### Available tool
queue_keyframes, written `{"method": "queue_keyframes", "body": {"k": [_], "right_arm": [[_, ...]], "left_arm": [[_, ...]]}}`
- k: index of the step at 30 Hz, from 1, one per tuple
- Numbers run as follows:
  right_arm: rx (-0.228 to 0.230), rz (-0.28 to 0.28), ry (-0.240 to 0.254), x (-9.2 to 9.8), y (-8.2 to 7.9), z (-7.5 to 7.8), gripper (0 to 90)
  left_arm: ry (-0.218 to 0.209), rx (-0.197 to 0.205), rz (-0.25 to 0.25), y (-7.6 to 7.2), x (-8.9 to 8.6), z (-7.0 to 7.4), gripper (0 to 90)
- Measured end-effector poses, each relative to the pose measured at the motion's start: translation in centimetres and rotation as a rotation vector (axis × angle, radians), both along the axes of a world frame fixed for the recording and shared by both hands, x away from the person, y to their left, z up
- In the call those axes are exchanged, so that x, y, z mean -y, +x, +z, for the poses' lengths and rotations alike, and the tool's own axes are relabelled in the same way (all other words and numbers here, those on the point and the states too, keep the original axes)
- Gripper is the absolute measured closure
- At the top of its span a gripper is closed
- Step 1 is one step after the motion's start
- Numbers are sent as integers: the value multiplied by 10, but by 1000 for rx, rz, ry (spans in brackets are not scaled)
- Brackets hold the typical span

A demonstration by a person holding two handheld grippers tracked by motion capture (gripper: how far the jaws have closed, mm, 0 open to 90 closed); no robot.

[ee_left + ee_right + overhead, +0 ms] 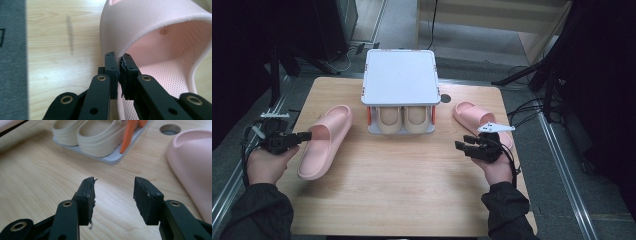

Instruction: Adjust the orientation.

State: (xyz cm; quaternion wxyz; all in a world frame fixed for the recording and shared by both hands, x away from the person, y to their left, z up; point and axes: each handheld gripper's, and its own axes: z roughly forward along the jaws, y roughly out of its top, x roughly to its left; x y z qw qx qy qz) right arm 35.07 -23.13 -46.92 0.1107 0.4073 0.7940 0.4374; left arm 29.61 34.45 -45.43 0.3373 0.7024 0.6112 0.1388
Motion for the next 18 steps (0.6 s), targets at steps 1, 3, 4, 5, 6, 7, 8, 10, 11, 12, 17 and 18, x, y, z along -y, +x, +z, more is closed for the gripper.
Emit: {"method": "queue_keyframes", "body": {"k": [1,3,4,5,6,7,8,10,11,12,17,18], "right_arm": [[-1,-9,3,2,2,0,524],[-4,-22,6,7,6,0,526],[-3,-26,4,9,8,1,527],[-5,-33,1,11,10,1,527],[-4,-38,-2,12,11,1,528],[-1,-43,-6,14,13,2,529],[2,-50,-7,16,14,2,529],[5,-60,-15,20,18,2,529],[3,-65,-21,22,20,2,530],[6,-70,-28,23,22,1,531],[1,-94,-31,31,30,0,533],[-2,-100,-29,32,31,0,534]], "left_arm": [[3,-1,-11,-3,3,1,854],[1,-1,-26,-8,8,1,853],[-4,-2,-33,-10,10,1,853],[-5,-4,-41,-12,13,1,853],[-6,-8,-48,-14,16,0,853],[-2,-12,-56,-16,19,0,852],[1,-15,-65,-17,22,0,852],[-1,-26,-87,-20,30,-2,852],[1,-35,-104,-21,35,-3,852],[4,-39,-120,-22,40,-3,852],[12,-44,-198,-25,68,-5,852],[11,-44,-210,-26,73,-6,852]]}}
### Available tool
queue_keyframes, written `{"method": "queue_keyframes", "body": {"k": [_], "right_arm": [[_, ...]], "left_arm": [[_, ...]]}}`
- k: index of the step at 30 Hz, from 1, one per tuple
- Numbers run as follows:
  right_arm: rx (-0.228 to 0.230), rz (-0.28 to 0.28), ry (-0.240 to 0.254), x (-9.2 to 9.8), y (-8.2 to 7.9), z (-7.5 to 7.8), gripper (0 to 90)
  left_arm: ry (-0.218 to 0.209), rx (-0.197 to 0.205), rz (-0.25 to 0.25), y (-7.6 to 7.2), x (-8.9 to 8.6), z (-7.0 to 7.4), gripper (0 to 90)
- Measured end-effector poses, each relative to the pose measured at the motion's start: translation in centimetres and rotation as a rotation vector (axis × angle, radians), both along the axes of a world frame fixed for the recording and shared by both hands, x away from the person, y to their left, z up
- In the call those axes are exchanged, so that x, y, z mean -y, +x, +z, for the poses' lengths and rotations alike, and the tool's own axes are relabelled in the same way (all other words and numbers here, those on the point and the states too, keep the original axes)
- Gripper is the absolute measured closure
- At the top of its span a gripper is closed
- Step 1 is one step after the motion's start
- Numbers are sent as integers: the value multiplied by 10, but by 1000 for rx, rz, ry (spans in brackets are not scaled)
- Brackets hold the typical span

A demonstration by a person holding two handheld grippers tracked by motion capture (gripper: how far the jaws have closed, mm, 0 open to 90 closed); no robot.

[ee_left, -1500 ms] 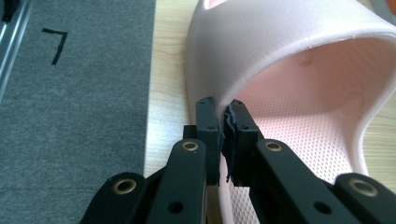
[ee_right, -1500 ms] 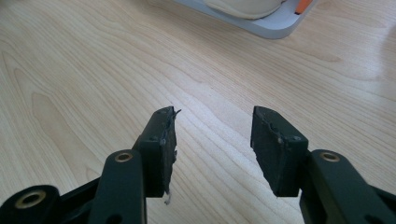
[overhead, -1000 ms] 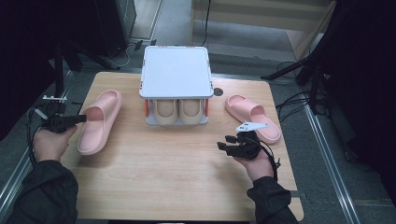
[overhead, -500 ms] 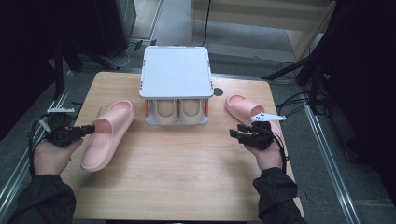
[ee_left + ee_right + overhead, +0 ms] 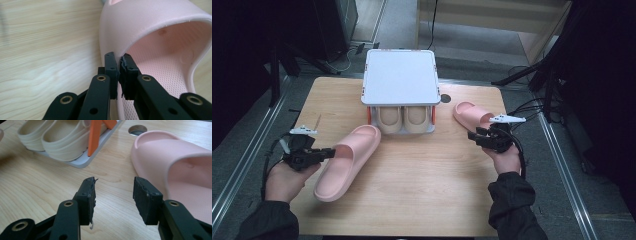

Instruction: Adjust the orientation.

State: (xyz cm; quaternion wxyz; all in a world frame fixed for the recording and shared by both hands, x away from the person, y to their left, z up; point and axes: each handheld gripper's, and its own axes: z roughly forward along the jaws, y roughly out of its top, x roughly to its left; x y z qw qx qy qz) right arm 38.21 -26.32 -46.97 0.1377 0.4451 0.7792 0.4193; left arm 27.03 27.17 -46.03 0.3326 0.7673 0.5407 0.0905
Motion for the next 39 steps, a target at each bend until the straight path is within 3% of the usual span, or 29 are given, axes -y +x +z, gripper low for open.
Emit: {"method": "queue_keyframes", "body": {"k": [4,12,17,27,33,36,39], "right_arm": [[-4,-15,2,4,4,-1,537],[-3,-23,-13,5,7,-3,539],[-3,-26,-23,6,8,-4,539],[-9,-13,-31,3,8,-5,539],[-16,16,-38,-3,7,-6,550],[-16,31,-38,-7,6,-7,558],[7,57,-37,-14,4,-6,563]], "left_arm": [[10,1,-46,0,18,-5,851],[5,10,-85,7,41,-13,848],[25,5,-118,13,57,-19,843],[59,-1,-132,20,81,-31,827],[34,-9,-159,18,85,-32,786],[-10,12,-161,15,78,-24,764],[-25,23,-157,11,69,-19,766]]}}
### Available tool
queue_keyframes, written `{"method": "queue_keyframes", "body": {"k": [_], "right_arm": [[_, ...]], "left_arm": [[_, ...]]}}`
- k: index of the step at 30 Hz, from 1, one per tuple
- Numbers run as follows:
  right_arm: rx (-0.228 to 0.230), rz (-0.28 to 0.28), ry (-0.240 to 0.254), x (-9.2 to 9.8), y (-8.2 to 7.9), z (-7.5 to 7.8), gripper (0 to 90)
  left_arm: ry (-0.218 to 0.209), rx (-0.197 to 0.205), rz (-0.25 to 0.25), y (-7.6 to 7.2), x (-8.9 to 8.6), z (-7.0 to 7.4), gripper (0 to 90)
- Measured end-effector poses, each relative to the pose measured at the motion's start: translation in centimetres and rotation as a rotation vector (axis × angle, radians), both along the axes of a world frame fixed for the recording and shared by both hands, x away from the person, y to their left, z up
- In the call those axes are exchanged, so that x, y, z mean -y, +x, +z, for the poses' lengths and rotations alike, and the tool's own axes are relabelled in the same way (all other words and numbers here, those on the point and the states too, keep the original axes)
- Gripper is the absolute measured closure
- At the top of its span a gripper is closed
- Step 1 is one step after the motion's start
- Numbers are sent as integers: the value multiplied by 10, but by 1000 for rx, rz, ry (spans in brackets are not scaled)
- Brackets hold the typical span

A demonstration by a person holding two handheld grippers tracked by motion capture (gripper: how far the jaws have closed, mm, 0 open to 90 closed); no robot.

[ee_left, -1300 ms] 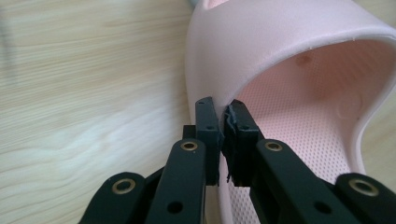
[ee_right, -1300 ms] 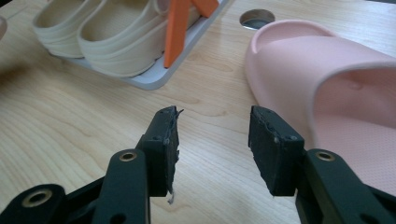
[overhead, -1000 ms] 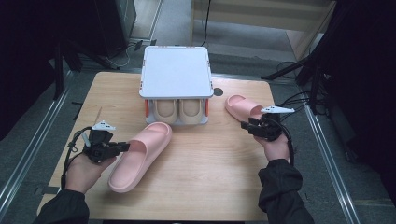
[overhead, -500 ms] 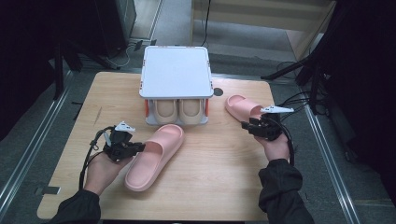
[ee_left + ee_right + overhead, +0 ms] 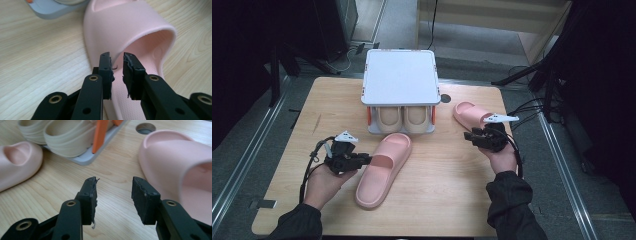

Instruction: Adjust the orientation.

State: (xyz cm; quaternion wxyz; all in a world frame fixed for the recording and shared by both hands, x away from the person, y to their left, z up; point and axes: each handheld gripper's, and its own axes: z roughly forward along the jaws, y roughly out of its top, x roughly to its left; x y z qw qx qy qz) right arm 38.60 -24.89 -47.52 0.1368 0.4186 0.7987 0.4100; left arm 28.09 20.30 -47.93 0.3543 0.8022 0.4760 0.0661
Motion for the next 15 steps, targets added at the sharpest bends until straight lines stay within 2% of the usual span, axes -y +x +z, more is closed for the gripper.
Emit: {"method": "queue_keyframes", "body": {"k": [4,6,10,13,15], "right_arm": [[-3,33,2,-15,-1,-1,597],[-9,48,3,-24,-2,-3,617],[-19,89,19,-42,-3,-5,619],[-6,124,38,-55,-8,-2,622],[-6,144,41,-63,-11,-2,621]], "left_arm": [[7,-5,29,1,-11,-2,782],[15,-23,42,5,-13,-8,783],[13,-75,44,9,-12,-21,761],[33,-82,28,8,-9,-25,761],[31,-92,12,7,-8,-25,761]]}}
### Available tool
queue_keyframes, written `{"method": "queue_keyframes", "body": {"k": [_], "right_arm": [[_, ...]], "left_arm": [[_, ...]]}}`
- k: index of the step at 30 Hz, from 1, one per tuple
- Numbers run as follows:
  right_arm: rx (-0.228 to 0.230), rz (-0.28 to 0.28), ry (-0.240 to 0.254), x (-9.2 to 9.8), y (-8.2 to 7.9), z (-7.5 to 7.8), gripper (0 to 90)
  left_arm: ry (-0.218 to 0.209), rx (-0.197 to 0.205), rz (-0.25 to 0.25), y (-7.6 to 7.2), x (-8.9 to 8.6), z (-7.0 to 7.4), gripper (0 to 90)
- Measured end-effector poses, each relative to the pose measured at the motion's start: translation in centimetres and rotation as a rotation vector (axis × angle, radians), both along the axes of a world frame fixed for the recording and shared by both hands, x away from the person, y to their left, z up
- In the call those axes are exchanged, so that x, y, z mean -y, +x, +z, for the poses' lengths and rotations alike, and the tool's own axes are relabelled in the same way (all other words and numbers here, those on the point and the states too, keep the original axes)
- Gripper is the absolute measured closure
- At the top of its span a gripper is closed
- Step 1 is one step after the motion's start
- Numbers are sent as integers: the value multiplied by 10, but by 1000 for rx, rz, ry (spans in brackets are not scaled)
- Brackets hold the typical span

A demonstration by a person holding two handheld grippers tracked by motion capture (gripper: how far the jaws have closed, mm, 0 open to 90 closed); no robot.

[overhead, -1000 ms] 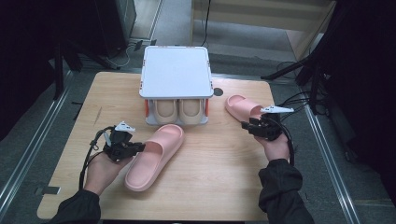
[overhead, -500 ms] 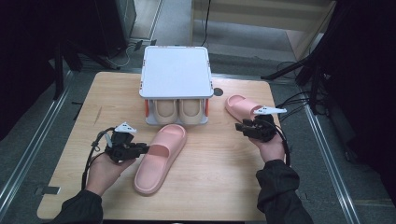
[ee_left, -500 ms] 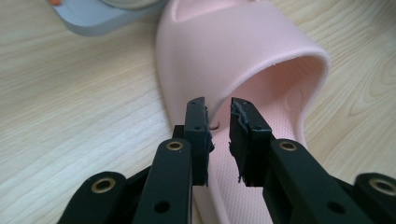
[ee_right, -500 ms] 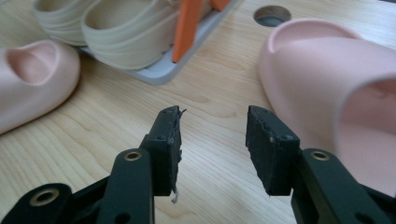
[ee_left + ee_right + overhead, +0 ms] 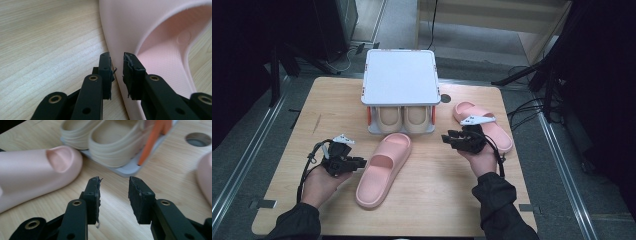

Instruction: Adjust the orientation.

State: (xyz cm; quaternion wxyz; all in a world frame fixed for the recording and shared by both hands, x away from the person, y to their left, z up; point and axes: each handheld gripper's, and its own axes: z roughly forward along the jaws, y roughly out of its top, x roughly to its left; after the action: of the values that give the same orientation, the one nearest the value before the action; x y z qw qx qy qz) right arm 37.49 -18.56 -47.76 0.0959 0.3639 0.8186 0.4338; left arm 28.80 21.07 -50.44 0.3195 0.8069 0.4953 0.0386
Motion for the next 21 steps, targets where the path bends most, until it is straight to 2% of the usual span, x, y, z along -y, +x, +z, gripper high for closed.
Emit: {"method": "queue_keyframes", "body": {"k": [2,5,8,14,18,20,21], "right_arm": [[-1,24,-15,-8,-2,-2,622],[-10,43,-38,-16,-2,-6,621],[-14,53,-51,-20,-3,-8,621],[-17,31,-46,-13,0,-7,621],[-17,12,-43,-7,2,-6,619],[-15,3,-41,-5,2,-5,617],[-15,-4,-43,-3,3,-5,617]], "left_arm": [[7,8,-1,-2,2,0,765],[-7,-13,-10,-5,4,-1,763],[4,-21,-30,-9,6,-2,766],[5,-31,-67,-15,12,0,764],[-31,-49,-89,-18,16,-2,715],[-37,-40,-90,-18,15,-1,705],[-50,-48,-74,-17,13,-1,680]]}}
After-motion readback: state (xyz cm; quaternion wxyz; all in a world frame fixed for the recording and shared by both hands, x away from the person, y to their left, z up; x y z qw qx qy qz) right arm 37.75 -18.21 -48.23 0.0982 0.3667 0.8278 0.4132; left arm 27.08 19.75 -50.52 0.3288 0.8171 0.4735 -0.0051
